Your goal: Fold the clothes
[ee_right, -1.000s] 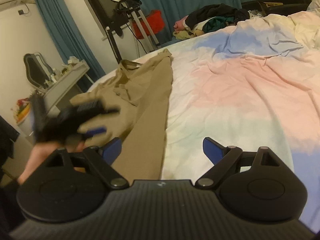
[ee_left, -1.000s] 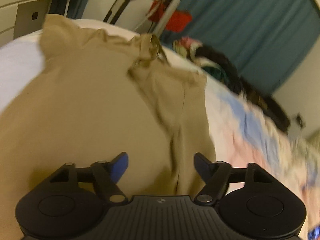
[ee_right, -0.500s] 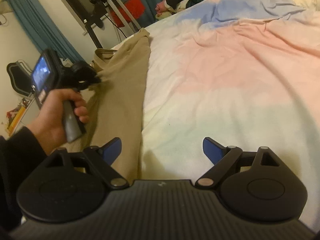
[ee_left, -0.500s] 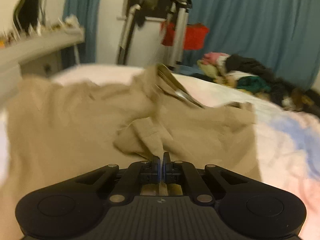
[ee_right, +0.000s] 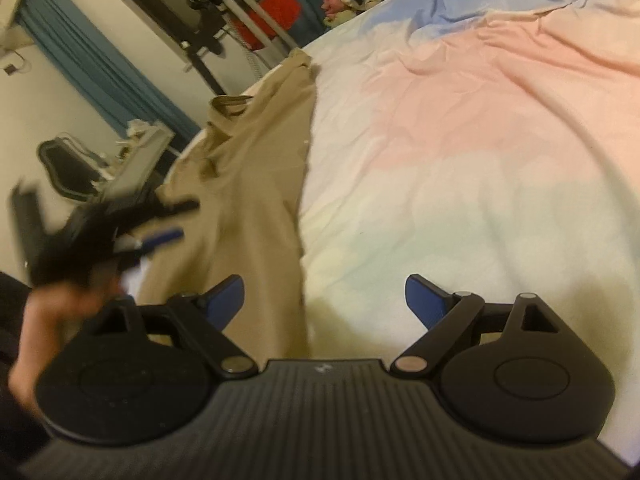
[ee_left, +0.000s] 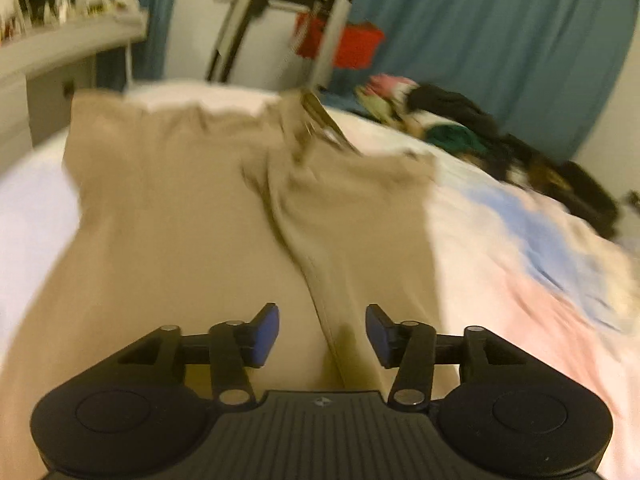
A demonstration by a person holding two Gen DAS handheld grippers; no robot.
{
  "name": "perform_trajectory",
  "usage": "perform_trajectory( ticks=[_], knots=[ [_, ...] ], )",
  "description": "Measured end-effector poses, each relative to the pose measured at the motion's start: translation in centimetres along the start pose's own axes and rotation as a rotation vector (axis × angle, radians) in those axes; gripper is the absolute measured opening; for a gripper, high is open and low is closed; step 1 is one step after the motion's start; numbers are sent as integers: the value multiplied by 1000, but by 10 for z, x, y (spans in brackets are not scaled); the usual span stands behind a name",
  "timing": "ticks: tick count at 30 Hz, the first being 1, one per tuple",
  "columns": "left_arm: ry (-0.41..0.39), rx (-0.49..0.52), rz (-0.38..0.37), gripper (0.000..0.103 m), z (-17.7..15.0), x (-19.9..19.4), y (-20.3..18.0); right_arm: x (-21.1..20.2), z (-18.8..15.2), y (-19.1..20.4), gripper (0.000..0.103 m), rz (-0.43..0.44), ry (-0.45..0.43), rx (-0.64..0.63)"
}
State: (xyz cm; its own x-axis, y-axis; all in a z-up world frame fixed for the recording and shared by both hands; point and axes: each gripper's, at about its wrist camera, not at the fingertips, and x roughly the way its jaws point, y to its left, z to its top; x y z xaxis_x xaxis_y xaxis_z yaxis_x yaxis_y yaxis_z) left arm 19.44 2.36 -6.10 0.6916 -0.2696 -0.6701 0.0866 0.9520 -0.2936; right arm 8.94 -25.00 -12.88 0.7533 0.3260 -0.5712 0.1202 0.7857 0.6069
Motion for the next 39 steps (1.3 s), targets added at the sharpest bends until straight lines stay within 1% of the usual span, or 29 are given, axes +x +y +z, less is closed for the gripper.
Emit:
perform_trajectory(
  ticks=[1, 2, 4, 7, 12, 14, 15, 16, 17, 18, 19, 20, 21, 22, 23, 26, 27, 29, 31, 33, 34, 35, 36, 39],
  knots=[
    [25, -12, -25, 55, -15, -15, 2, -2, -1, 1, 87, 24, 3, 1],
    [51, -25, -47, 56, -30, -29, 3, -5, -2, 2, 76, 49, 10, 2],
    [106, -57, -85, 57, -61, -53, 8, -8, -6, 4, 73, 75, 40, 8],
    [189, -80, -131, 57, -98, -73, 16, -11, -18, 7, 69, 86, 96, 20],
    [231, -90, -156, 57, -127, -85, 28, -16, -41, 1, 68, 89, 192, 101],
    [244, -94, -164, 56, -137, -89, 32, -17, -49, -1, 63, 82, 216, 120],
    [251, -96, -169, 53, -143, -91, 34, -17, -53, -1, 61, 81, 231, 123],
    [257, -98, -173, 51, -148, -92, 37, -16, -56, 0, 53, 84, 249, 122],
    [263, -103, -180, 44, -151, -93, 39, -16, -59, 2, 42, 89, 265, 114],
    [267, -110, -190, 31, -152, -93, 41, -15, -62, 4, 38, 93, 281, 107],
    [272, -120, -199, 24, -152, -92, 43, -16, -64, 7, 32, 89, 292, 87],
    [276, -131, -206, 14, -153, -91, 46, -17, -65, 10, 31, 85, 303, 68],
    [281, -143, -213, 10, -154, -90, 48, -18, -67, 13, 31, 81, 315, 48],
    [280, -151, -217, 9, -154, -91, 50, -20, -69, 14, 31, 70, 320, 38],
    [271, -158, -220, 5, -155, -93, 52, -22, -72, 15, 31, 49, 323, 35],
    [234, -181, -240, 3, -154, -103, 56, -28, -77, 12, 28, 7, 315, 34],
    [223, -186, -248, 3, -153, -107, 58, -30, -78, 12, 29, 8, 318, 42],
    [198, -202, -271, 3, -151, -115, 62, -33, -80, 11, 30, 11, 323, 57],
    [183, -221, -285, 3, -150, -123, 68, -34, -82, 11, 32, 37, 341, 69],
    [173, -201, -265, 2, -150, -130, 69, -34, -86, 15, 32, 59, 366, 58],
    [168, -185, -250, 2, -149, -134, 68, -35, -87, 21, 26, 51, 371, 34],
    [163, -169, -236, 2, -149, -137, 68, -37, -90, 23, 11, 45, 377, 20],
    [163, -153, -218, 2, -150, -139, 67, -39, -93, 26, 8, 40, 383, 6],
    [178, -99, -157, 3, -154, -138, 60, -44, -101, 36, 7, 2, 384, -70]
  ],
)
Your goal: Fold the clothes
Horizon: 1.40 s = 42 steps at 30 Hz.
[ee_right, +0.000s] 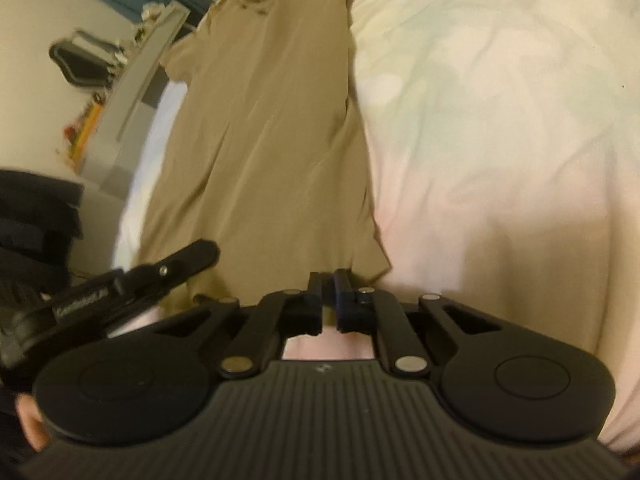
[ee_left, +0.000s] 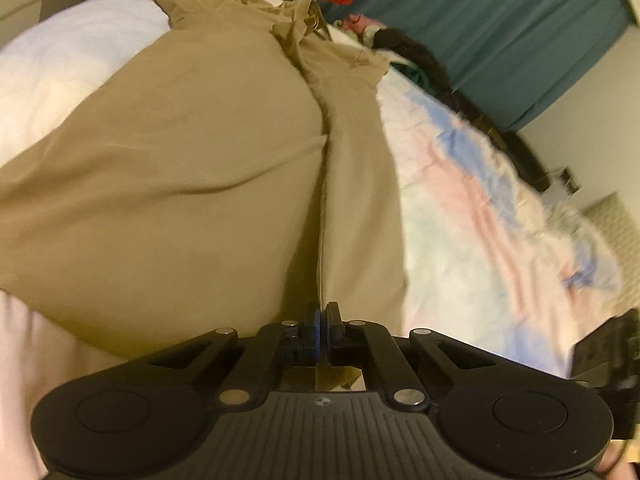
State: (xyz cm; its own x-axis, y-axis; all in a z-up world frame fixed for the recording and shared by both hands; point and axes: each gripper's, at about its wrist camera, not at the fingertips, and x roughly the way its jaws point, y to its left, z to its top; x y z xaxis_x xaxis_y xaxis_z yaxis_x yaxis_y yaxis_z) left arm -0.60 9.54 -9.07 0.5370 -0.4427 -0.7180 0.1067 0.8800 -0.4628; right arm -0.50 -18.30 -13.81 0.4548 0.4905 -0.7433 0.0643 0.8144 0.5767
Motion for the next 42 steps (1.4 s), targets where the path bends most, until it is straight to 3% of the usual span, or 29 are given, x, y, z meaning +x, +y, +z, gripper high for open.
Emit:
perform_trajectory(
  ticks=[2, 4, 6, 9, 10, 12, 13, 14, 17, 28, 33, 37, 39, 42],
  knots=[
    [11, 35, 37, 6, -1, 6, -7, -3, -4, 9, 9, -39, -15, -61],
    [-1, 68, 63, 17, -1, 3, -13, -15, -6, 13, 11, -48, -65, -76],
    [-25, 104, 85, 44, 0, -3, -19, -31, -7, 15, 11, -56, -136, -79],
    [-95, 194, 129, 65, 5, -18, -36, -53, -5, 24, 14, -78, -247, -121],
    [-119, 224, 139, 70, 8, -24, -42, -61, -5, 27, 20, -85, -284, -134],
    [-171, 274, 154, 89, 11, -36, -51, -71, -3, 33, 51, -97, -350, -159],
    [-196, 290, 158, 90, 12, -43, -55, -74, -2, 36, 76, -100, -375, -167],
    [-216, 303, 161, 92, 14, -47, -59, -77, -2, 39, 87, -103, -401, -175],
    [-268, 310, 173, 101, 14, -58, -61, -78, 6, 52, 86, -117, -456, -225],
    [-371, 312, 229, 103, 21, -99, -45, -46, 72, 98, 86, -155, -508, -387],
    [-390, 299, 222, 103, 27, -111, -30, 34, 115, 148, 86, -137, -462, -527],
    [-403, 215, 157, 103, 30, -96, -3, 98, 150, 187, 86, -123, -423, -638],
    [-373, 191, 176, 102, 34, -84, 7, 130, 167, 207, 86, -115, -404, -693],
    [-396, 172, 204, 102, 41, -76, 20, 178, 193, 237, 86, -104, -373, -776]
  ],
)
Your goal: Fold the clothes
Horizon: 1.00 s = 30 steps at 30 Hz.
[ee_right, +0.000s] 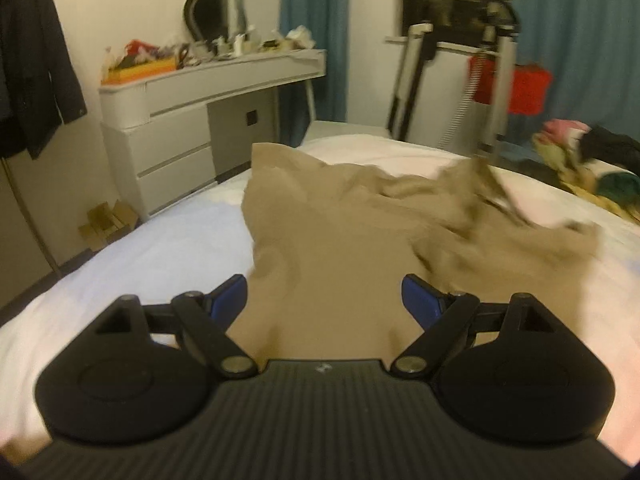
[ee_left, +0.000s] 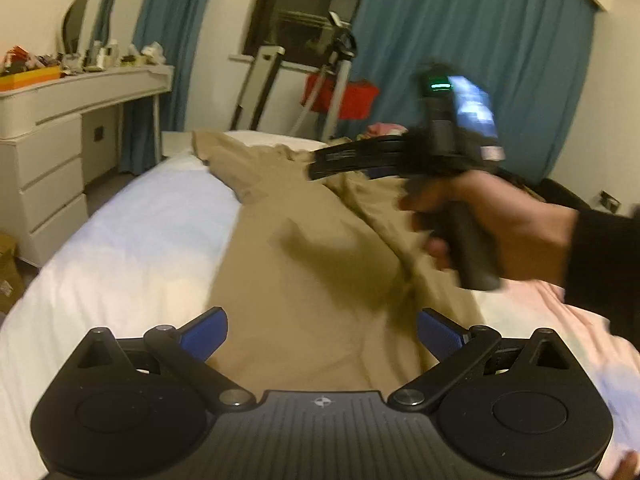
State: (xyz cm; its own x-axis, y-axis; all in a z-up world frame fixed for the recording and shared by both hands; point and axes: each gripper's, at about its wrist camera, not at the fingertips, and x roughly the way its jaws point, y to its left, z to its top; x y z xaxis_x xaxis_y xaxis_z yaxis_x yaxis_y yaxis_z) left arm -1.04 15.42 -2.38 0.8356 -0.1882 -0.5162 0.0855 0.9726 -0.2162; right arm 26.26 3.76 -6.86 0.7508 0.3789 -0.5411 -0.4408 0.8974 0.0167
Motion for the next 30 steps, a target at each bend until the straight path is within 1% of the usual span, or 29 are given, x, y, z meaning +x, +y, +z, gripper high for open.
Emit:
perform_trajectory(
  ticks=[3, 5, 8, 10, 12, 14, 15, 16, 17, 19, 20, 23, 27, 30],
  knots=[
    [-7, -74, 12, 102, 2, 15, 21, 56, 24, 15, 86, 35, 16, -79],
    [2, -155, 9, 101, 1, 27, 39, 93, 39, 25, 85, 58, 26, -131],
    [8, -257, 10, 100, 1, 40, 63, 140, 47, 47, 85, 60, 12, -177],
    [1, -303, 9, 100, 0, 45, 74, 163, 51, 52, 85, 22, 2, -165],
    [-8, -338, 2, 100, 0, 47, 83, 183, 56, 52, 75, -18, -9, -136],
    [-12, -342, -15, 100, -2, 49, 83, 199, 63, 48, 72, -58, -22, -87],
    [-13, -340, -24, 100, -4, 50, 83, 201, 66, 46, 68, -71, -22, -85],
    [-13, -330, -25, 100, -6, 51, 80, 203, 69, 44, 48, -83, -22, -83],
    [-11, -310, -18, 100, -7, 52, 77, 205, 71, 41, 15, -96, -22, -81],
    [-9, -283, 2, 100, -10, 53, 73, 208, 77, 37, 12, -121, -22, -78],
    [-7, -285, 7, 100, -11, 53, 73, 201, 81, 35, 12, -109, -41, -73],
    [-11, -324, 5, 100, -13, 47, 77, 167, 93, 19, 11, -100, -152, -76],
    [-25, -349, -3, 100, -16, 33, 77, 141, 71, -37, 10, -179, -185, 80],
    [-17, -360, -28, 100, -17, 28, 76, 122, 54, -79, 10, -238, -209, 198]
  ],
)
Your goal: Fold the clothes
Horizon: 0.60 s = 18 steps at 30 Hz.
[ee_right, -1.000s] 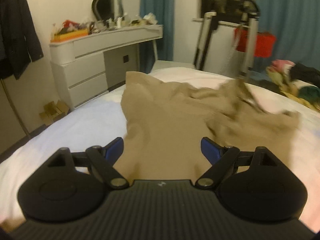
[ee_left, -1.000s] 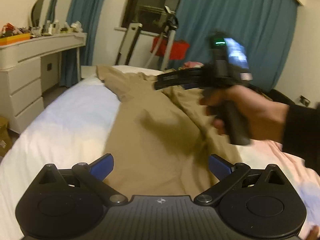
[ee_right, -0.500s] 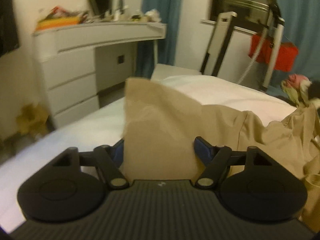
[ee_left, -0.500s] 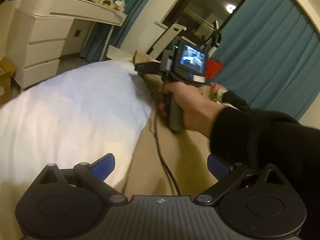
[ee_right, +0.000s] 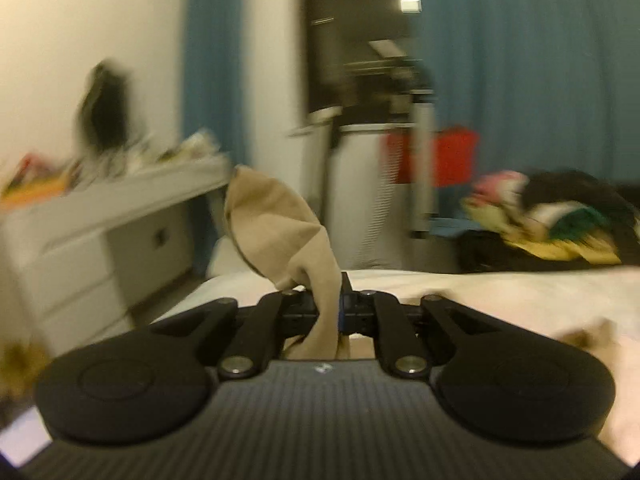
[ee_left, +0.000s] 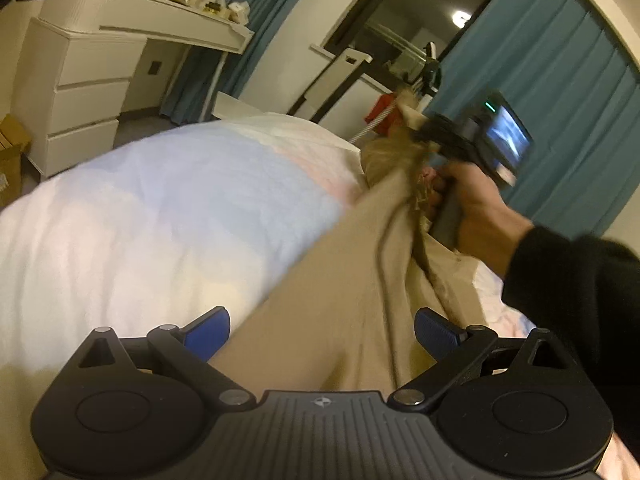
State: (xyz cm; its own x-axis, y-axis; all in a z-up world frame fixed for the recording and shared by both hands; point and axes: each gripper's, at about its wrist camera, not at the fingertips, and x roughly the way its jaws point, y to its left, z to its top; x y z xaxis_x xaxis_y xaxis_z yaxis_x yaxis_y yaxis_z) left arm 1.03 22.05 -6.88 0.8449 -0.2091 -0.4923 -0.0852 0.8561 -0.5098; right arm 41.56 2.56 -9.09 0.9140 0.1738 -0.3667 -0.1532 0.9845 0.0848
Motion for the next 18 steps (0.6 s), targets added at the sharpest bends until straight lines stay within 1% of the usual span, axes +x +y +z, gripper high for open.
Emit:
perform_trajectory(
  ticks=[5, 9, 10, 11, 12, 13, 14, 15, 18],
  knots=[
    [18, 4, -5, 100, 2, 3, -1, -17, -8, -79, 11, -115, -27, 189],
    [39, 24, 9, 100, -4, 8, -6, -31, -14, -143, 13, -207, -49, 341],
    [45, 31, 11, 100, -5, 11, -7, -34, -15, -143, 14, -200, -43, 333],
    [47, 39, 11, 100, -6, 14, -8, -37, -15, -143, 20, -192, -37, 323],
    [50, 48, 14, 100, -5, 18, -9, -40, -16, -143, 30, -183, -30, 314],
    [53, 58, 19, 100, -5, 22, -8, -43, -17, -142, 58, -175, -24, 304],
    [56, 66, 21, 100, -2, 29, -8, -46, -17, -142, 85, -167, -18, 295],
    [58, 74, 20, 100, 1, 36, -9, -49, -18, -142, 90, -159, -12, 285],
    [61, 107, 26, 100, 0, 42, -16, -58, -20, -141, 88, -134, 7, 257]
  ],
)
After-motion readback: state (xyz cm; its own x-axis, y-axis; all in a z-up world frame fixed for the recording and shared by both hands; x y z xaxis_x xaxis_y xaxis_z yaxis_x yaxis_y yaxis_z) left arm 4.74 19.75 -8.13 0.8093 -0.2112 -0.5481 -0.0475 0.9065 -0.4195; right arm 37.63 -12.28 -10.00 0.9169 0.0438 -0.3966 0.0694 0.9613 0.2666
